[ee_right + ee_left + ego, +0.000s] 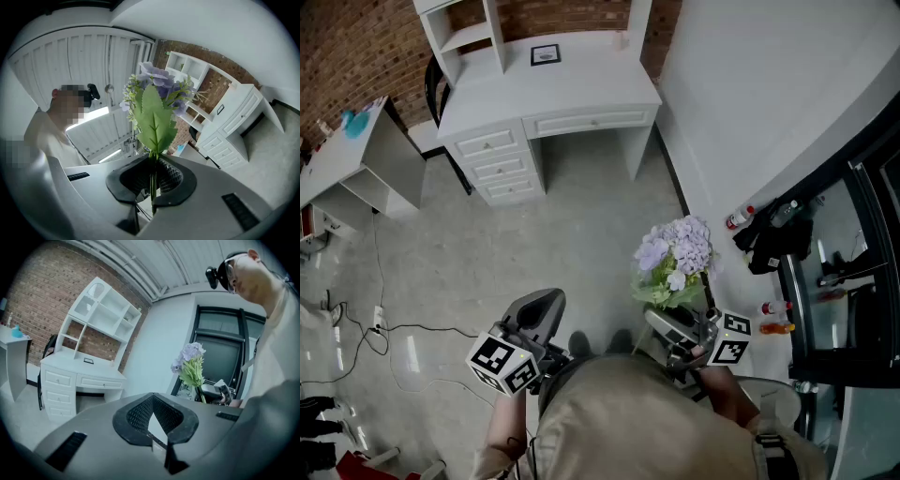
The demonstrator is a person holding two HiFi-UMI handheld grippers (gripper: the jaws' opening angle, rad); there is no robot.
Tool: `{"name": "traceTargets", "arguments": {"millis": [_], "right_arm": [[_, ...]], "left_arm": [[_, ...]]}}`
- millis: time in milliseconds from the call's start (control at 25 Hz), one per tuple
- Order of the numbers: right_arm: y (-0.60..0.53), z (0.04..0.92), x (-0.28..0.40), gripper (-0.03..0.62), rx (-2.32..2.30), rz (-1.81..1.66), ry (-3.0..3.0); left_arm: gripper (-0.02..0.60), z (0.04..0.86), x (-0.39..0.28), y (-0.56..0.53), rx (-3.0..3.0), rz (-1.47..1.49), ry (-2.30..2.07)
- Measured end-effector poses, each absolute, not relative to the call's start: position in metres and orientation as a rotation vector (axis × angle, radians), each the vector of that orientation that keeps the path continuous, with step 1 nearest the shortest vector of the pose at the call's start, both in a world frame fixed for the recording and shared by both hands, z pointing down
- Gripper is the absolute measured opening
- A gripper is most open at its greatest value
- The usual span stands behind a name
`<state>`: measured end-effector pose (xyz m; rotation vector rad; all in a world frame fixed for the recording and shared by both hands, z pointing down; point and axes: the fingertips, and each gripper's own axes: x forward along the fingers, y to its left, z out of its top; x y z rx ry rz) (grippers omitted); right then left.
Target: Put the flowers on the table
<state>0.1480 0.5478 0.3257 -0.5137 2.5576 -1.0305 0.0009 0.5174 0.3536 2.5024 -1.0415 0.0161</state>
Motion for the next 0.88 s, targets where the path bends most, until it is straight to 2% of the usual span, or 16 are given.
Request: {"name": "traceTargets", "arguments": {"millis": [120, 280, 880], "right_arm": [[0.548, 0.326, 0.153, 0.043, -0.506, -1.033, 2.551], [0.550, 0.329, 0.164, 0.043, -0.505, -1.054, 2.519], [0.535, 0.332, 0.223, 0.044, -0.542, -1.057, 2.519]], "left_arm": [[0.011, 0.353, 0.007, 0.519, 2.515, 0.038, -1.048], [0.011, 0.348, 0.030, 0.525, 2.634, 0.213, -1.059], [0.011, 0.338, 0.084, 0.510, 2.663, 0.259, -1.074]]}}
